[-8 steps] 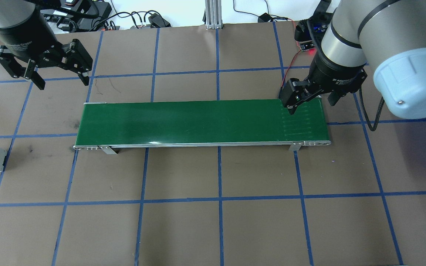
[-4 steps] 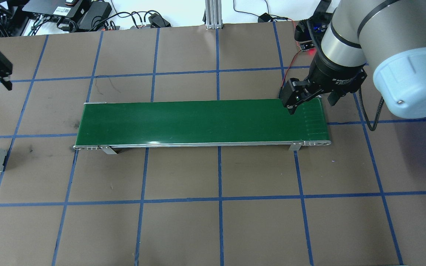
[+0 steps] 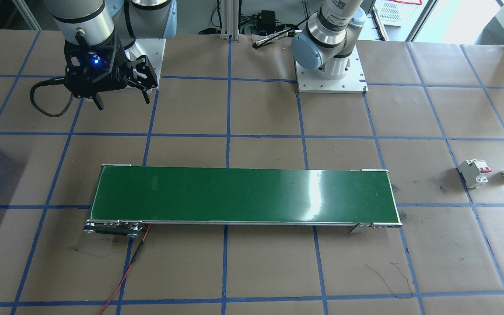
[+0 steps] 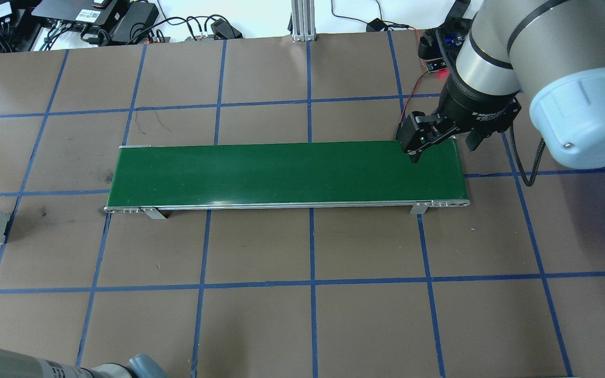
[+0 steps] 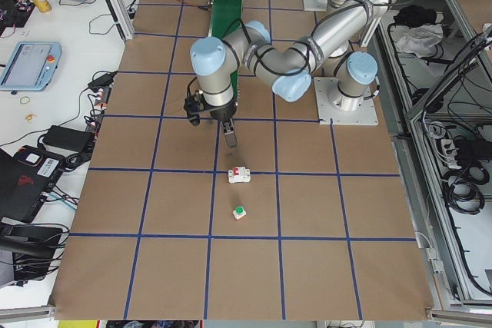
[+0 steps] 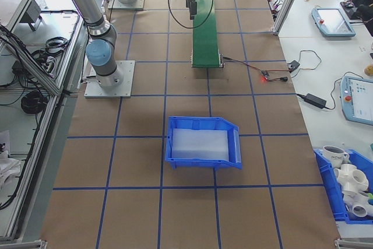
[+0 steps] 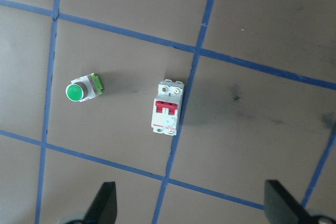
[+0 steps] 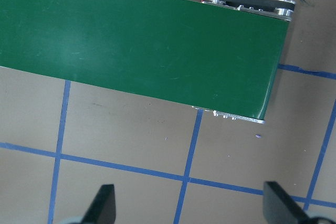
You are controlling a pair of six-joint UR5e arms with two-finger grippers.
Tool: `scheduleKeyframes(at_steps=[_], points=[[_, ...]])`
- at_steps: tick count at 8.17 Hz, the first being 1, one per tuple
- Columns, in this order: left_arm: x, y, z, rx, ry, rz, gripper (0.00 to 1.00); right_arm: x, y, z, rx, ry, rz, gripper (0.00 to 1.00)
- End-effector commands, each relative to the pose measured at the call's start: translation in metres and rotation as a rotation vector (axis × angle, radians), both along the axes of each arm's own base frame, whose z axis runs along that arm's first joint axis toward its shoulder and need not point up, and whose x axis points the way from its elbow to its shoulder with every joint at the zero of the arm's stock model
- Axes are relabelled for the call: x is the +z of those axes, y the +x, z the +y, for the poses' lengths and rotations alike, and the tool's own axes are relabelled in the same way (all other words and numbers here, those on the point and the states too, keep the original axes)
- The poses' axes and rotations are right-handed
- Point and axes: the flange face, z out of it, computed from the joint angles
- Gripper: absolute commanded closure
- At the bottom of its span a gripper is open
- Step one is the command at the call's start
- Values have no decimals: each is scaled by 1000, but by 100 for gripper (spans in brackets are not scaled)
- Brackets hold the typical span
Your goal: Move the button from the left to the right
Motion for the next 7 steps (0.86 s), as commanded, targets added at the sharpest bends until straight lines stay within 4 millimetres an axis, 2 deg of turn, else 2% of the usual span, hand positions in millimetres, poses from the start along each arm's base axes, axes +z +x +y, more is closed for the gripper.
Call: scheduleKeyframes(at_steps=[1, 2, 3, 4, 6, 7], points=[[-77, 127, 28, 150, -39, -39, 0, 0, 0, 0, 0, -1, 0, 0], [-99, 152, 40, 240, -33, -34, 0, -1, 0, 0, 0, 1, 0, 0], [-119, 163, 39, 336, -62, -23, 0, 0, 0, 0, 0, -1, 0, 0], [-134, 163, 33, 402, -94, 24, 0, -1, 0, 0, 0, 2, 0, 0], [-150, 165, 32, 414, -104, 28, 0, 0, 0, 0, 0, 1, 0, 0], [-166, 172, 26, 410, -126, 7, 0, -1, 0, 0, 0, 2, 0, 0]])
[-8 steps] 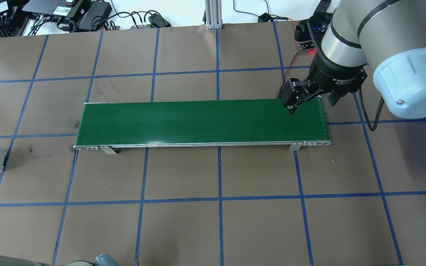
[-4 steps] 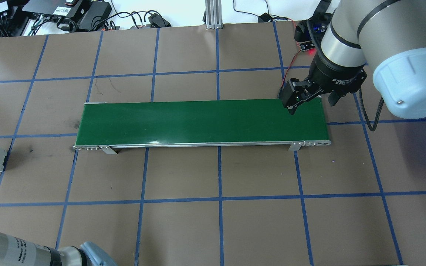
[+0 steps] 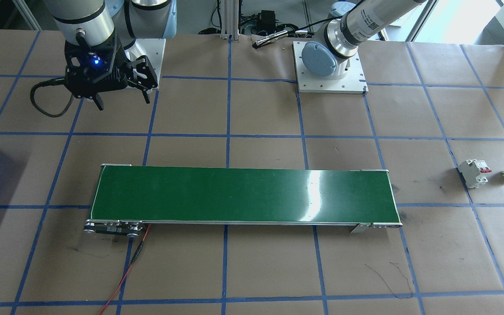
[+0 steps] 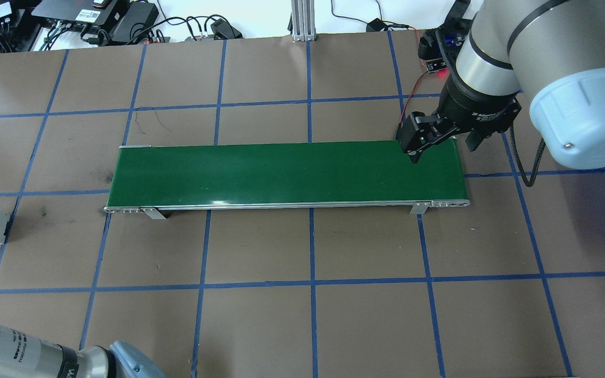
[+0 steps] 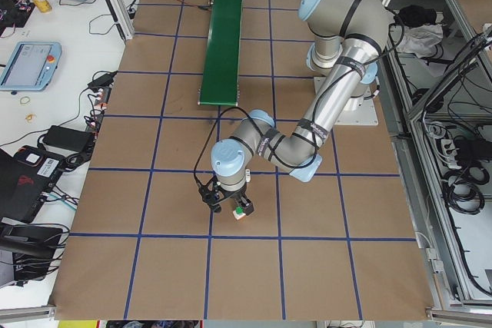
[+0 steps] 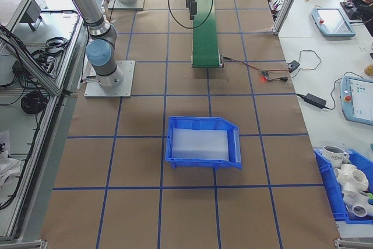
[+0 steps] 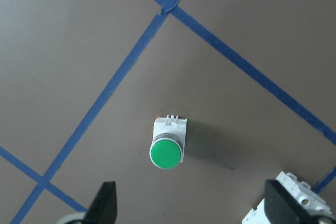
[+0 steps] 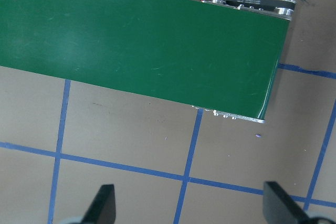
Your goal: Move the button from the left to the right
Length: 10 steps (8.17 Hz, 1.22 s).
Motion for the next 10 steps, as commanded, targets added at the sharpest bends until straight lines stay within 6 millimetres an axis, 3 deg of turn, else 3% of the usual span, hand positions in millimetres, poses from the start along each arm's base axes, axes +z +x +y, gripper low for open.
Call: scheduleKeyframes(at_steps=[1, 10], points=[[-46, 14, -10, 7, -23, -21, 0, 0, 0, 0, 0, 1, -1, 0], [-75, 8, -3, -46, 20, 26, 3, -3, 0, 1, 0, 5, 0, 0]])
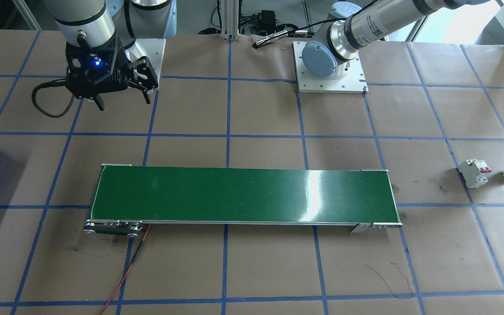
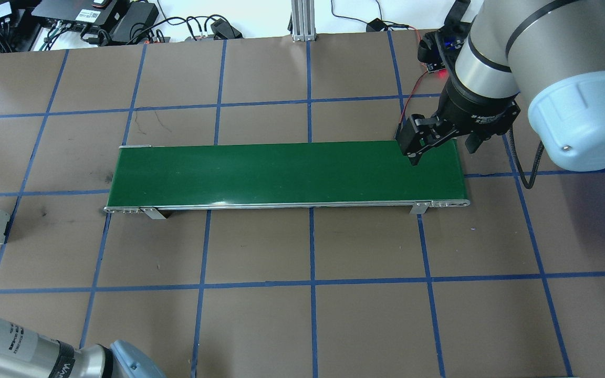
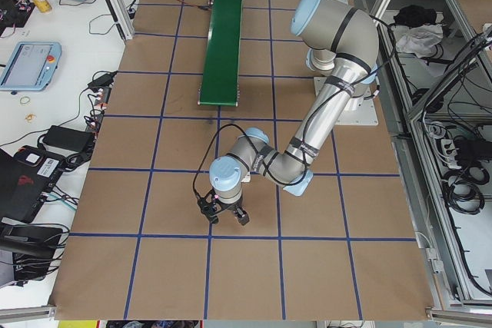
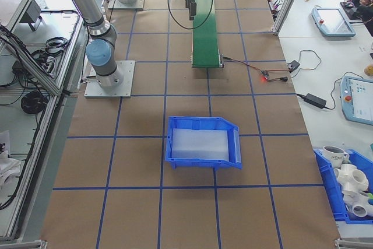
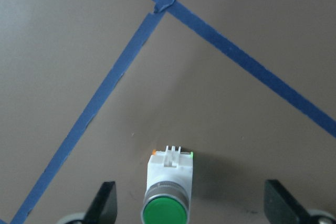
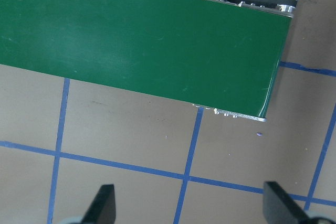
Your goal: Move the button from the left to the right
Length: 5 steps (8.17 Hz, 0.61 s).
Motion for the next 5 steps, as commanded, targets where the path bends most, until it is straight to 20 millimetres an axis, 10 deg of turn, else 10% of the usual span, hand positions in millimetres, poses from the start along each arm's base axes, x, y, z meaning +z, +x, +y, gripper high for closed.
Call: scheduleKeyframes(at_steps=[1, 2, 5], points=[[-8, -4, 3, -21, 14, 17, 18, 0, 0, 0, 0, 0, 0, 0], [-8, -4, 4, -22, 17, 18, 33, 0, 0, 0, 0, 0, 0, 0], [-19, -2, 4, -20, 28, 18, 39, 0, 0, 0, 0, 0, 0, 0]])
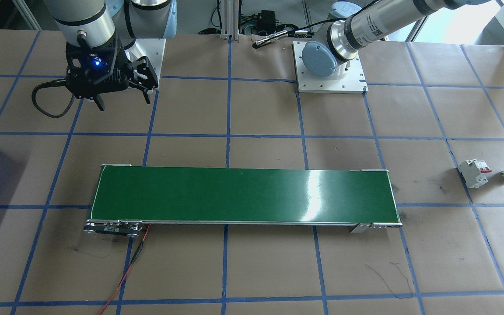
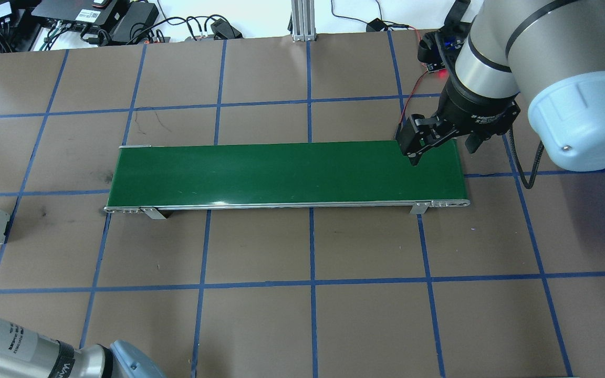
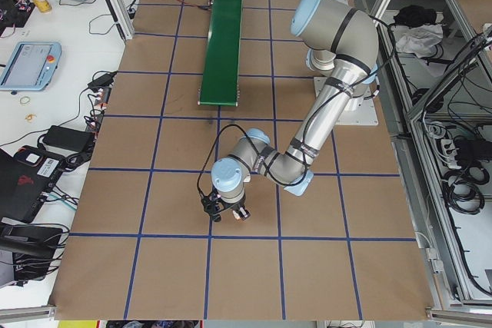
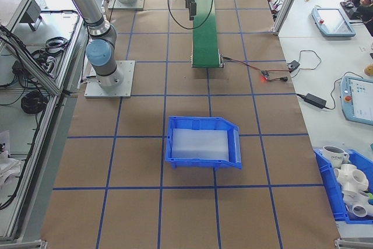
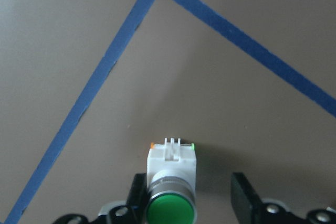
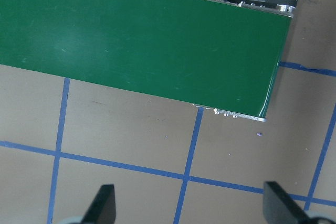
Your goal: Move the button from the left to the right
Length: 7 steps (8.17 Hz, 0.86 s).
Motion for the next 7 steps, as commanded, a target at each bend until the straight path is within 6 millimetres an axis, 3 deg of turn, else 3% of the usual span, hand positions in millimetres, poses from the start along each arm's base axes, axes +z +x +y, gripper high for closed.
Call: scheduleKeyframes(at_steps=[1, 3, 4, 5, 6, 7], points=[[-16, 1, -1, -2, 13, 14, 48, -1, 0, 0, 0, 2, 0, 0], [-14, 1, 0, -13, 12, 14, 71, -1, 0, 0, 0, 2, 0, 0], [-2, 1, 1, -12, 11, -5, 84, -1, 0, 0, 0, 2, 0, 0], [12, 5, 2, -11, 38, -42, 90, -1, 0, 0, 0, 2, 0, 0], [41, 1, 2, -9, 15, -75, 91, -1, 0, 0, 0, 2, 0, 0], [83, -10, 1, -2, -25, -105, 88, -1, 0, 0, 0, 2, 0, 0]])
